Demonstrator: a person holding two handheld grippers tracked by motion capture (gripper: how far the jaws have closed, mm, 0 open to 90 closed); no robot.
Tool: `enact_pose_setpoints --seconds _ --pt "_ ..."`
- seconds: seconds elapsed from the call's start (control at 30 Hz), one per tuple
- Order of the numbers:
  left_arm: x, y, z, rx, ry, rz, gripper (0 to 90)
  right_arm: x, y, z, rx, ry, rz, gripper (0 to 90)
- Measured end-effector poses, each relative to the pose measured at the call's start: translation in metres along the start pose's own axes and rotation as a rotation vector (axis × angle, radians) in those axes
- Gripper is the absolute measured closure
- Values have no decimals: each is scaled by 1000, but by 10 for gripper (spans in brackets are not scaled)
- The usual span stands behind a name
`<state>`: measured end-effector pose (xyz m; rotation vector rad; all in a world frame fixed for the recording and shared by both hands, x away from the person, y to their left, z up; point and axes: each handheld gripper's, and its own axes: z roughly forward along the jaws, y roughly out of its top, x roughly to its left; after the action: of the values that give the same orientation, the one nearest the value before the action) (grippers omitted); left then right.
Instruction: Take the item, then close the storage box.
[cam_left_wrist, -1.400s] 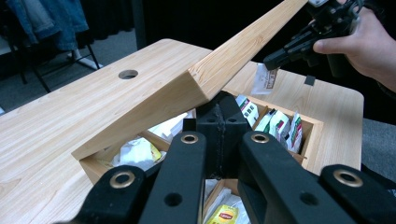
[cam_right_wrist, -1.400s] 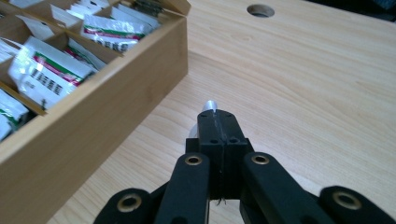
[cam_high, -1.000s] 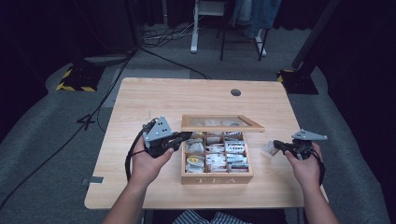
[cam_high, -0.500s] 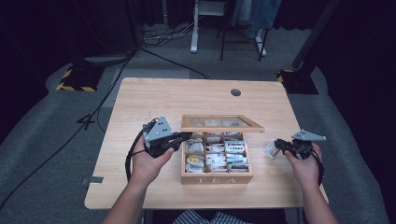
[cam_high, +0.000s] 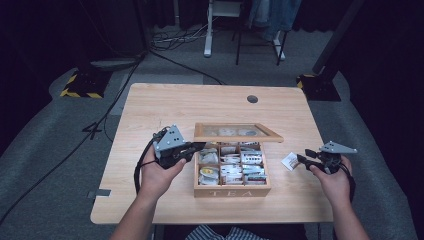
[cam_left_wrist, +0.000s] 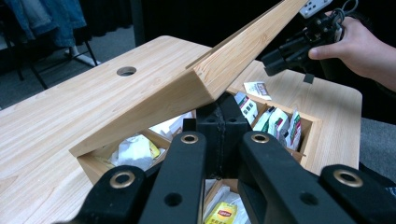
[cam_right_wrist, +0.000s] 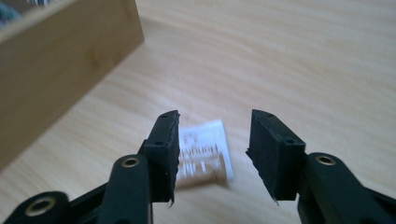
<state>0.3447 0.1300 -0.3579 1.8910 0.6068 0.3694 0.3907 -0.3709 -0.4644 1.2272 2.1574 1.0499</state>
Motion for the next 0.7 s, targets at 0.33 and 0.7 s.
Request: enact_pose_setpoints --seconds 0.33,0.7 --pt "-1 -1 0 4 -16 -17 895 -13 -30 1 59 45 18 487" --pt "-3 -2 1 34 -26 -26 895 -15 -32 1 85 40 -9 474"
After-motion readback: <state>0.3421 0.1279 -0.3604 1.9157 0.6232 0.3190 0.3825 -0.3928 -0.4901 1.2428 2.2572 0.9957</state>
